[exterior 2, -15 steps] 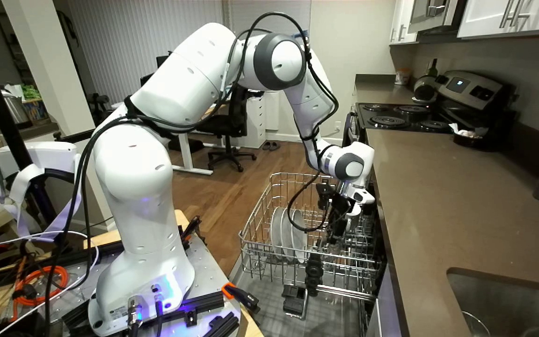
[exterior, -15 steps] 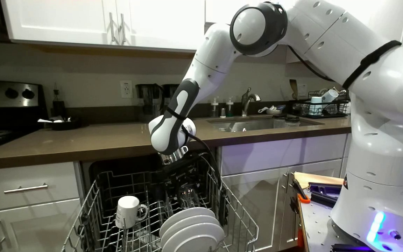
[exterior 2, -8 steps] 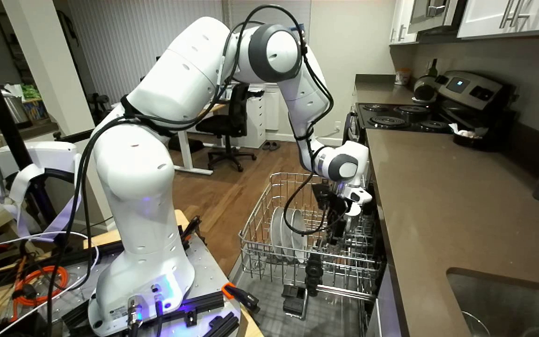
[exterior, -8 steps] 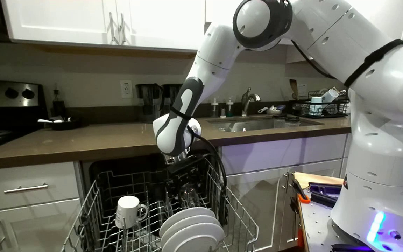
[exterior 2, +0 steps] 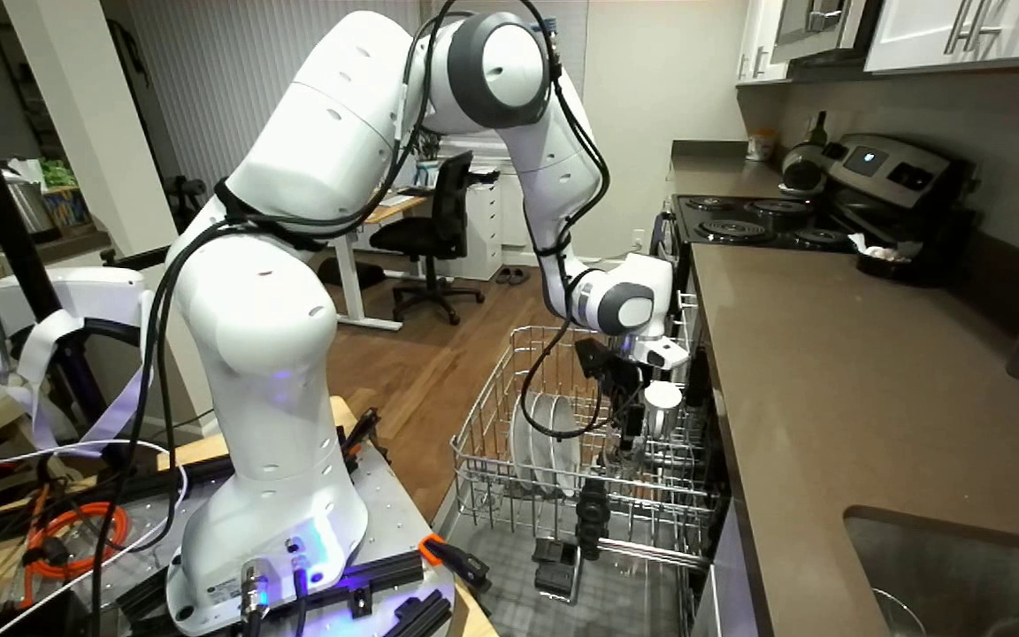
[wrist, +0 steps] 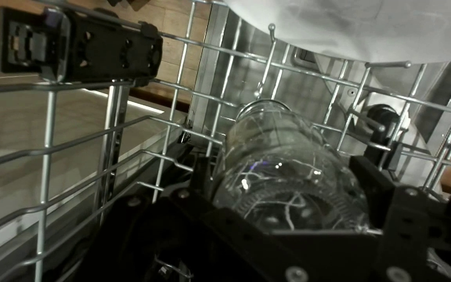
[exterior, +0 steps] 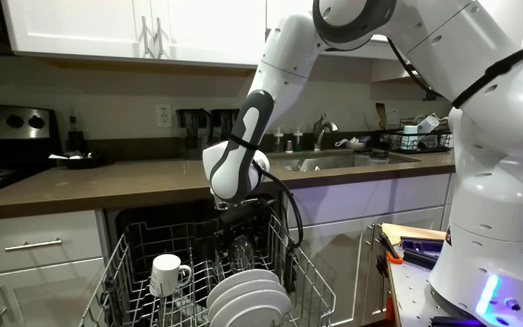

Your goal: Move the glass jar to the left side of the dishwasher

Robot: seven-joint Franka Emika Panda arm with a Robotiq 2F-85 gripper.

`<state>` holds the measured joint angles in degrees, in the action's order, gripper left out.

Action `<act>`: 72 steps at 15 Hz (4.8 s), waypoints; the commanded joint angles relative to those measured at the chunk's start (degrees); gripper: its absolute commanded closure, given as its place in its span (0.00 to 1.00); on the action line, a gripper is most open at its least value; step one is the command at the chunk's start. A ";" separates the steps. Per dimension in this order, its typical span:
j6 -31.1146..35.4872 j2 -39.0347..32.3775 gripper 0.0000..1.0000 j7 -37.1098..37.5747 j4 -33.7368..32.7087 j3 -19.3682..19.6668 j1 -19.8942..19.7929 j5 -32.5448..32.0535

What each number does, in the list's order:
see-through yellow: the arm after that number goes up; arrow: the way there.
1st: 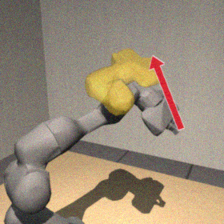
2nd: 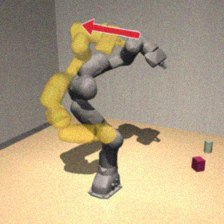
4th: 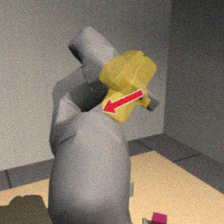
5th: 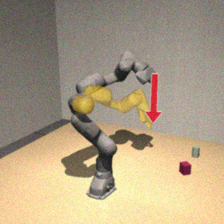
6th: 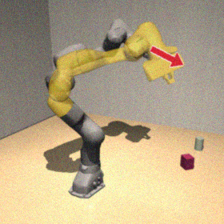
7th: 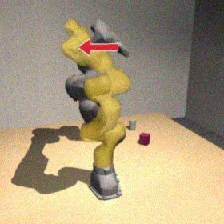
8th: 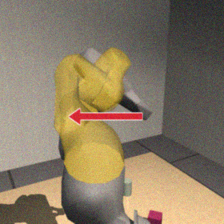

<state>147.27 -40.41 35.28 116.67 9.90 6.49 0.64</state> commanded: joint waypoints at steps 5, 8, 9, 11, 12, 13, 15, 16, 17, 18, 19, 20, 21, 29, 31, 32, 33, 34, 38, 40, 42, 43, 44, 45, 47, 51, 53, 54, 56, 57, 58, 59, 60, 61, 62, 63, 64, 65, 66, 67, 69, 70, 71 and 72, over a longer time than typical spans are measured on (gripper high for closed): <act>-1.79 8.62 0.38 -0.18 5.12 3.35 5.26 -5.18; -5.41 10.44 0.38 0.93 4.35 4.13 6.56 -8.35; -6.79 11.16 0.38 1.04 4.12 3.99 6.84 -9.24; -8.69 12.64 0.38 1.48 3.94 3.64 7.38 -11.04; -9.61 13.39 0.38 1.57 3.88 3.34 7.55 -11.73; -10.34 14.20 0.38 1.98 3.97 3.13 7.92 -12.54; -11.34 15.70 0.38 2.13 4.17 2.31 8.33 -13.76; -11.64 16.28 0.38 2.21 4.26 1.94 8.52 -14.38; -11.92 16.87 0.38 2.39 4.32 1.46 8.77 -14.94; -12.17 17.41 0.38 2.41 4.36 0.89 8.86 -15.45; -11.79 17.87 0.38 2.56 4.55 0.30 9.02 -15.77; -11.53 18.29 0.38 2.25 4.64 -0.48 8.90 -15.77; -10.81 18.42 0.38 2.04 4.69 -1.36 8.81 -15.53; -4.59 16.59 0.38 0.55 3.82 -6.86 9.42 -14.48; -3.50 15.87 0.38 -0.28 3.17 -8.06 9.81 -13.89; -2.97 15.54 0.38 -0.66 2.97 -8.59 9.93 -13.60; -2.61 15.07 0.38 -1.33 2.61 -9.39 9.86 -12.98; -2.33 14.73 0.38 -1.86 2.37 -9.97 9.86 -12.55; -2.88 11.48 0.38 -4.26 -0.66 -12.13 10.10 -11.00; -3.41 9.94 0.38 -5.55 -2.32 -12.80 10.27 -10.18; -3.58 8.60 0.38 -6.91 -3.68 -13.22 10.34 -9.27; -3.57 7.94 0.38 -7.54 -4.27 -13.35 10.42 -8.79; -3.64 7.41 0.38 -8.01 -4.87 -13.41 10.52 -8.45; -3.68 6.76 0.38 -8.58 -5.46 -13.59 10.56 -7.96; -3.88 5.81 0.38 -9.67 -6.46 -13.82 10.62 -7.17; -3.82 4.49 0.38 -10.93 -7.66 -14.05 10.79 -6.29; -3.71 3.71 0.38 -11.03 -8.18 -13.99 11.13 -6.09; -3.67 3.35 0.38 -11.07 -8.39 -13.94 11.29 -6.12; -3.67 2.56 0.38 -10.69 -8.67 -13.78 11.98 -6.34; -3.63 2.03 0.38 -10.45 -8.81 -13.71 12.42 -6.47; -3.64 1.71 0.38 -10.33 -8.88 -13.64 12.76 -6.54; -3.54 1.28 0.38 -10.10 -8.93 -13.53 13.21 -6.65; -3.58 1.17 0.38 -10.07 -9.14 -13.54 13.42 -6.61; -3.44 0.87 0.38 -9.95 -9.29 -13.51 13.77 -6.63; -3.41 0.65 0.38 -10.01 -9.36 -13.45 13.91 -6.62; -3.25 0.45 0.38 -9.85 -9.47 -13.17 14.22 -6.74; -3.21 0.31 0.38 -9.71 -9.48 -12.91 14.45 -6.82; -2.99 0.01 0.38 -9.59 -9.44 -12.81 14.63 -6.92; -2.80 -0.31 0.38 -9.51 -9.53 -12.72 14.85 -7.04; -2.50 -0.80 0.38 -9.38 -9.61 -12.50 15.16 -7.22; -2.03 -1.76 0.38 -9.47 -9.89 -12.30 15.49 -7.15; -2.00 -2.12 0.38 -9.49 -10.02 -12.17 15.66 -7.16; -1.84 -2.85 0.38 -9.29 -10.44 -11.92 15.89 -7.18; -1.77 -3.32 0.38 -9.31 -10.79 -11.86 15.94 -7.11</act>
<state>144.73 -41.92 26.52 107.52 -2.40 21.37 -7.24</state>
